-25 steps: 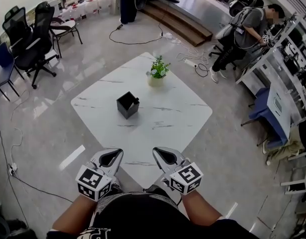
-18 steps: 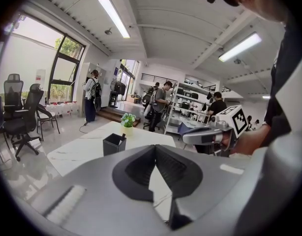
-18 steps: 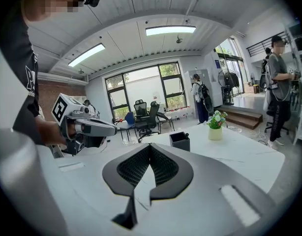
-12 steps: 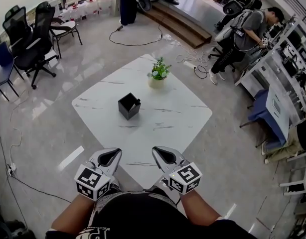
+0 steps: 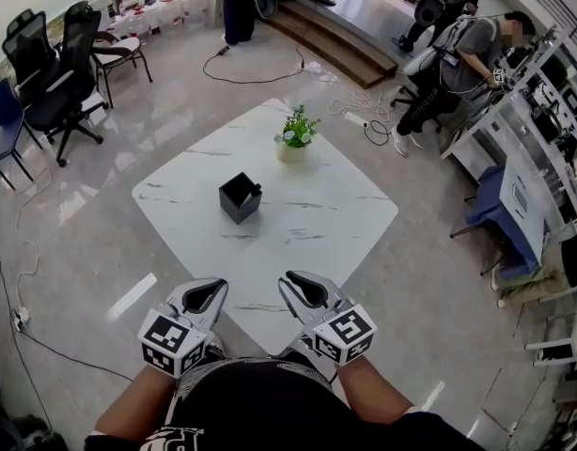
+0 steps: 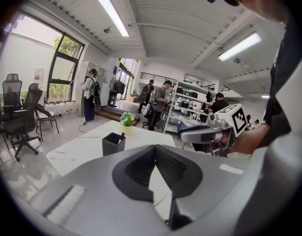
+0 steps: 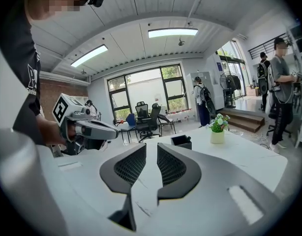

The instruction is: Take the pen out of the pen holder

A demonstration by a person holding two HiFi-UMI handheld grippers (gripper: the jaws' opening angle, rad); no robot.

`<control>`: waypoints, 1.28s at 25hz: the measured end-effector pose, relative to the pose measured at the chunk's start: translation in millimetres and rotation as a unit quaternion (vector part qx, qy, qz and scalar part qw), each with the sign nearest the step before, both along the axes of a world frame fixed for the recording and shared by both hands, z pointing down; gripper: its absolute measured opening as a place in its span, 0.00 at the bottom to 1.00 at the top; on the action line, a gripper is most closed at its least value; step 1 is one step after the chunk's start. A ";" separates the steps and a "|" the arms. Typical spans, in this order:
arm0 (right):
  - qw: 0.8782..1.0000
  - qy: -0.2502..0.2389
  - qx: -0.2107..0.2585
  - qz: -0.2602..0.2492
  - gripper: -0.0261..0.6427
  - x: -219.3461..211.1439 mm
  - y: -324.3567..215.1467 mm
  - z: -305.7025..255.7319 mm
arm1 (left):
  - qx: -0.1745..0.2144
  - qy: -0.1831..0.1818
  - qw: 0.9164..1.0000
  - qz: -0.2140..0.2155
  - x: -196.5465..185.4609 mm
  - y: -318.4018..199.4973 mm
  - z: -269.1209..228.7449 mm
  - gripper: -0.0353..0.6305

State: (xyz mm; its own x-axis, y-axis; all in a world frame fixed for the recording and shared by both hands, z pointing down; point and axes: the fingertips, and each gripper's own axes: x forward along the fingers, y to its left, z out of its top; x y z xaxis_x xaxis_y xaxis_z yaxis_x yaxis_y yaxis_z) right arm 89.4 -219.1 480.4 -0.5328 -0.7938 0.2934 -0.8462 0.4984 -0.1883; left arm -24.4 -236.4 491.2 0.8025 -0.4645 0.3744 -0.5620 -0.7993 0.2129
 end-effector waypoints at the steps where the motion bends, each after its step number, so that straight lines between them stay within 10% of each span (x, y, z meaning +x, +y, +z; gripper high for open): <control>1: 1.000 0.001 0.001 -0.002 0.11 -0.5 0.3 0.1 | 0.000 0.000 1.000 0.000 0.6 0.1 0.4 0.14; 32: 0.999 0.031 -0.024 0.024 0.14 31.8 -73.8 31.5 | 0.002 -0.009 0.999 -0.037 -16.3 5.8 1.0 0.14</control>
State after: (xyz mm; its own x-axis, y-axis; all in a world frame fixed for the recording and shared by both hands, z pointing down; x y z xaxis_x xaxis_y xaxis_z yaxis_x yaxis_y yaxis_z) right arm 121.2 -292.8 511.8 -0.4736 -0.8022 0.3635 -0.8800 0.4483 -0.1570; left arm -40.7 -230.6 492.2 0.7588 -0.5242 0.3866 -0.6236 -0.7559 0.1991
